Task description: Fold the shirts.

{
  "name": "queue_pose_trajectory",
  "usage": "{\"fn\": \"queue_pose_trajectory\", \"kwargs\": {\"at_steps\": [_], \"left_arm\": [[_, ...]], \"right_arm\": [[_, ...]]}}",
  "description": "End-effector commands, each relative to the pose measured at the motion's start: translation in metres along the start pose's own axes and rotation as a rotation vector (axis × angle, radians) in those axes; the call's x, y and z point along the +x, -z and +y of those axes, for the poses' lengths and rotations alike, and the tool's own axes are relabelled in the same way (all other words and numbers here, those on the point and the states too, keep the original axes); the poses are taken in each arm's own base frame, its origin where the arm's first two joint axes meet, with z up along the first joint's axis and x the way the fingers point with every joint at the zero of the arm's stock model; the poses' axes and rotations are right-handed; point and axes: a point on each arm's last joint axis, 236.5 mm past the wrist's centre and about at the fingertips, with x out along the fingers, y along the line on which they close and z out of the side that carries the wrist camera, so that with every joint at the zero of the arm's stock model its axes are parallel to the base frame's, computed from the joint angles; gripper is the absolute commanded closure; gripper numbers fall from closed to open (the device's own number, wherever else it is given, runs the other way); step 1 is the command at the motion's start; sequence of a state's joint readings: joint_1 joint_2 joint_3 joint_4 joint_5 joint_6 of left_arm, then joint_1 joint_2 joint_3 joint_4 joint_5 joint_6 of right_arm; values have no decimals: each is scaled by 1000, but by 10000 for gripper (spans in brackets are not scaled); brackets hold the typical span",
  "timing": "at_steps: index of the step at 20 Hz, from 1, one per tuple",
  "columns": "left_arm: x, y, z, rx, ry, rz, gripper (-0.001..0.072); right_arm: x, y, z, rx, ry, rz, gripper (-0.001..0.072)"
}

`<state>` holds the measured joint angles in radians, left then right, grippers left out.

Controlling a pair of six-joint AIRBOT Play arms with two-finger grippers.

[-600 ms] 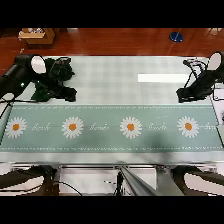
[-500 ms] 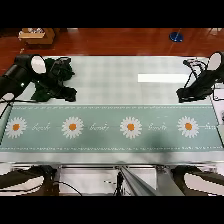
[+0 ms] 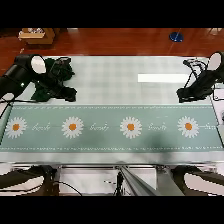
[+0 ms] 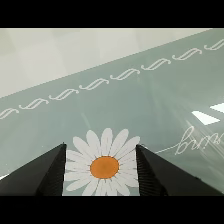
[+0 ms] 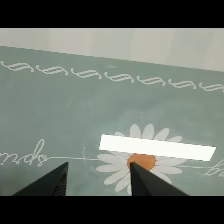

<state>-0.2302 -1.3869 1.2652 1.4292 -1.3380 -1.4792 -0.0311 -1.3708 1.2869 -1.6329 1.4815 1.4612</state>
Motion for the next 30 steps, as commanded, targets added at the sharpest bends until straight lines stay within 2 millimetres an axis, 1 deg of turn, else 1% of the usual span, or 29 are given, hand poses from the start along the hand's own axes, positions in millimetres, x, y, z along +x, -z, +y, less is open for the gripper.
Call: {"fn": "queue_pose_trajectory", "kwargs": {"at_steps": [1,3,6,9,11,12,13,14,15,17,18,19,20,21,23,24,26,28,30], "left_arm": [[0,0,0,1,0,0,169],[0,0,0,1,0,0,169],[0,-1,-1,0,4,-2,169],[1,-6,-1,-1,5,-25,170],[4,-8,0,-2,4,-22,169],[4,-20,3,3,-7,-75,169],[-2,-43,15,32,-54,-170,169],[-18,-69,31,44,-118,-275,168],[-39,-96,50,55,-186,-386,165],[-93,-147,93,62,-320,-636,97],[-112,-162,112,38,-350,-733,97],[-120,-170,134,-15,-365,-783,97],[-115,-169,155,-83,-368,-782,90],[-101,-166,177,-150,-366,-755,89],[-63,-156,207,-217,-363,-676,89],[-44,-151,215,-232,-361,-634,89],[-2,-140,226,-253,-346,-538,89],[36,-123,226,-269,-324,-428,90],[67,-106,224,-288,-295,-332,90]], "right_arm": [[0,0,0,0,0,0,246],[0,-1,0,0,0,-4,247],[0,-10,-3,-1,13,-42,246],[0,-9,-11,-5,46,-36,247],[-1,-11,-11,-5,49,-46,247],[-1,-15,-11,-6,48,-63,247],[-1,-22,-12,-6,51,-90,247],[-2,-25,-12,-6,52,-104,248],[-2,-28,-12,-7,54,-116,248],[-2,-31,-13,-7,56,-131,248],[-3,-33,-13,-7,57,-139,247],[-3,-34,-13,-8,57,-143,247],[-3,-35,-13,-8,57,-147,247],[-3,-35,-13,-8,57,-148,248],[-3,-35,-13,-8,57,-148,248],[-3,-35,-13,-8,57,-149,247],[-3,-35,-13,-8,57,-149,247],[-3,-35,-13,-7,57,-149,248],[-3,-35,-13,-7,57,-149,248]]}}
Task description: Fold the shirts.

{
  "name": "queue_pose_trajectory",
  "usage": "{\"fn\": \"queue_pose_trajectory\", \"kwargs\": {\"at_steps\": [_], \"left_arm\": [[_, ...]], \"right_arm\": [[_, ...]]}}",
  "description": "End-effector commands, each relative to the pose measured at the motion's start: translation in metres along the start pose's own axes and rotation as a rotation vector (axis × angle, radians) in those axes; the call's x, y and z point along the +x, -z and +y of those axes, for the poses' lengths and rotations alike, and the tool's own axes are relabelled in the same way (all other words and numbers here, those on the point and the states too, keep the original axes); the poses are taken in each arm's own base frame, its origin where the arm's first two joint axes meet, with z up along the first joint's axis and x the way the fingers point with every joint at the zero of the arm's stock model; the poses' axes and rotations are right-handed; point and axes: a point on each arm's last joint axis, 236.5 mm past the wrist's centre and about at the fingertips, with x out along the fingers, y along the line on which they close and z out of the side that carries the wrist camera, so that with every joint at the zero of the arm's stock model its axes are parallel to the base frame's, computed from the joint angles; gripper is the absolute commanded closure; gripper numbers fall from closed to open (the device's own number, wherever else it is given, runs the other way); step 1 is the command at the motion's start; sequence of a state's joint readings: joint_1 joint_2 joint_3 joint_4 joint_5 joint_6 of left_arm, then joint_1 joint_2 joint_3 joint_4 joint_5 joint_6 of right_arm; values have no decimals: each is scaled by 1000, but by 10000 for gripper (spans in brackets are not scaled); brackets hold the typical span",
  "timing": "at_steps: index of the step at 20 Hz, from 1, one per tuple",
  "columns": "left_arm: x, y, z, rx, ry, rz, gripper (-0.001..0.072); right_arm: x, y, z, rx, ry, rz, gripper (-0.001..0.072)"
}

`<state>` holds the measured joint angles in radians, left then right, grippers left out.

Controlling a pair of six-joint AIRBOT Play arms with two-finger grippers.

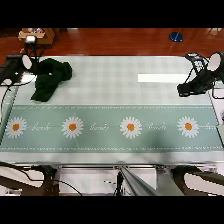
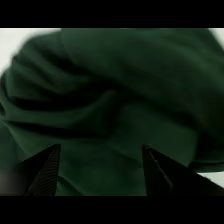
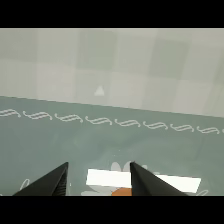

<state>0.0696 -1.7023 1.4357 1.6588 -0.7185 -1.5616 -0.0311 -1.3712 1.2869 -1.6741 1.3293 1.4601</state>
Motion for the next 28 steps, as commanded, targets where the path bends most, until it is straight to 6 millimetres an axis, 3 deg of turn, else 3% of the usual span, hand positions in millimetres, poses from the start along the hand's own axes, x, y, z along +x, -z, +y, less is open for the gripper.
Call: {"fn": "queue_pose_trajectory", "kwargs": {"at_steps": [1,2,3,4,5,7,9,11,12,14,16,17,19,21,23,28], "left_arm": [[35,50,-3,-27,17,169,92],[39,56,-6,-38,27,188,122],[40,59,-8,-45,34,201,339],[40,59,-8,-45,34,200,640],[39,57,-8,-43,34,196,680],[27,42,-5,-45,32,190,680],[-3,0,-2,-46,28,126,681],[-59,-62,0,-48,28,-16,681],[-98,-97,-4,-53,44,-112,681],[-191,-156,-23,-61,109,-318,681],[-291,-189,-56,-47,220,-509,681],[-334,-192,-75,-8,272,-584,681],[-408,-178,-114,69,362,-670,681],[-448,-150,-147,137,439,-675,681],[-461,-119,-180,213,508,-608,681],[-455,-49,-270,408,661,-429,681]], "right_arm": [[0,-1,0,1,0,-3,248],[0,-1,0,1,0,-3,248],[0,-1,0,1,0,-3,248],[0,-1,0,1,0,-2,248],[0,-1,0,1,0,-2,248],[0,0,0,1,1,1,248],[0,2,-2,-2,10,9,249],[-2,6,-4,-5,20,22,249],[-5,8,-5,-4,20,26,249],[-16,14,-5,-1,21,23,250],[-35,17,-7,3,26,-12,250],[-48,17,-8,6,31,-44,249],[-75,19,-12,15,47,-119,250],[-101,22,-14,23,57,-192,249],[-127,27,-16,32,67,-264,249],[-170,42,-18,47,82,-381,250]]}}
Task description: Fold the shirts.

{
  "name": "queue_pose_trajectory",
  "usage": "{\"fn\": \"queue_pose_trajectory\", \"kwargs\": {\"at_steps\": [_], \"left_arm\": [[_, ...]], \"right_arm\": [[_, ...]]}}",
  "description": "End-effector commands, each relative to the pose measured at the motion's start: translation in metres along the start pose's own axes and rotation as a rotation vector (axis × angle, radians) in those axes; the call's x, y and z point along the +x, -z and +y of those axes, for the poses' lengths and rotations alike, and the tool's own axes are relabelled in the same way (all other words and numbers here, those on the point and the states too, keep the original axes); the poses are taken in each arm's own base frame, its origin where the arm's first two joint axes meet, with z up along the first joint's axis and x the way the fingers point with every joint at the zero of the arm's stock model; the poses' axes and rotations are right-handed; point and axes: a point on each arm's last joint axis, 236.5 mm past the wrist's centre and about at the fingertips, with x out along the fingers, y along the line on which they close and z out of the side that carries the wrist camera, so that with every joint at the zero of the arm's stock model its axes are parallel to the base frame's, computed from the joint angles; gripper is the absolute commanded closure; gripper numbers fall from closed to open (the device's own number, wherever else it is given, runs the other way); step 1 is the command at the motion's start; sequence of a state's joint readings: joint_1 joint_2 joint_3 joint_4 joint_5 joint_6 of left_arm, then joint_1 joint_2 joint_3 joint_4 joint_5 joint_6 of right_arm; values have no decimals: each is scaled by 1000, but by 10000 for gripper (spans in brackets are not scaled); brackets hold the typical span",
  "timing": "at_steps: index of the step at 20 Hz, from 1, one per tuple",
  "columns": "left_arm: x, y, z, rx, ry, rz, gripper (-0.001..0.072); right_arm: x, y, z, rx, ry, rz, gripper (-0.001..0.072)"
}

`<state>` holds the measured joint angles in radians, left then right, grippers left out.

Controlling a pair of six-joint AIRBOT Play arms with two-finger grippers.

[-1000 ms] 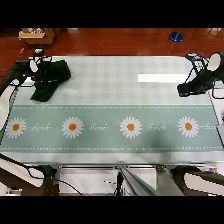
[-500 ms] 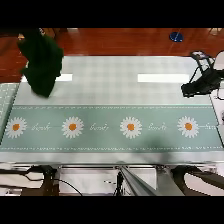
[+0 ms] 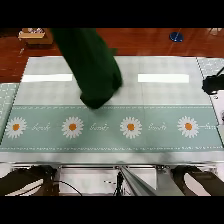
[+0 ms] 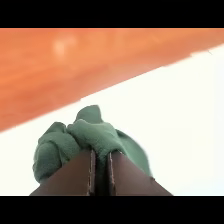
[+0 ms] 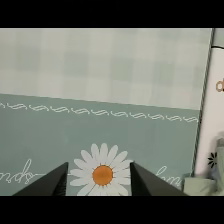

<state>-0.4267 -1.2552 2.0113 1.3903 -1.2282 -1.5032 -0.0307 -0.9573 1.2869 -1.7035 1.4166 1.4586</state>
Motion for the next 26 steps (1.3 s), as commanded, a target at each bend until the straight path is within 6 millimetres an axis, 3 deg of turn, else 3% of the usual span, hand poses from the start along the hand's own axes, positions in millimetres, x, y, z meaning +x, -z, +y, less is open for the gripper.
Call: {"fn": "queue_pose_trajectory", "kwargs": {"at_steps": [1,4,9,10,11,12,13,15,16,18,22,24,26], "left_arm": [[14,38,-73,72,157,125,681],[52,85,-131,133,265,259,681],[131,179,-237,241,415,445,660],[142,198,-248,256,425,482,498],[150,215,-247,274,411,531,217],[152,227,-230,307,363,586,124],[151,235,-195,357,263,651,124],[138,237,-104,422,26,777,124],[127,236,-69,396,-31,829,124],[108,234,-18,230,-54,884,125],[86,235,34,-146,96,877,125],[77,259,48,-292,187,905,125],[71,298,58,-426,231,959,125]], "right_arm": [[-30,2,-3,10,9,-74,250],[-37,7,-3,13,7,-77,249],[-37,9,-3,13,8,-70,249],[-37,9,-4,12,12,-70,249],[-37,9,-6,12,19,-69,248],[-37,9,-8,11,27,-68,248],[-37,9,-11,10,43,-66,246],[-37,7,-17,7,66,-78,218],[-36,4,-17,6,68,-84,162],[-25,3,-16,-3,66,-59,138],[19,2,-7,-21,37,36,139],[48,13,3,-34,7,98,140],[78,28,16,-56,-34,168,140]]}}
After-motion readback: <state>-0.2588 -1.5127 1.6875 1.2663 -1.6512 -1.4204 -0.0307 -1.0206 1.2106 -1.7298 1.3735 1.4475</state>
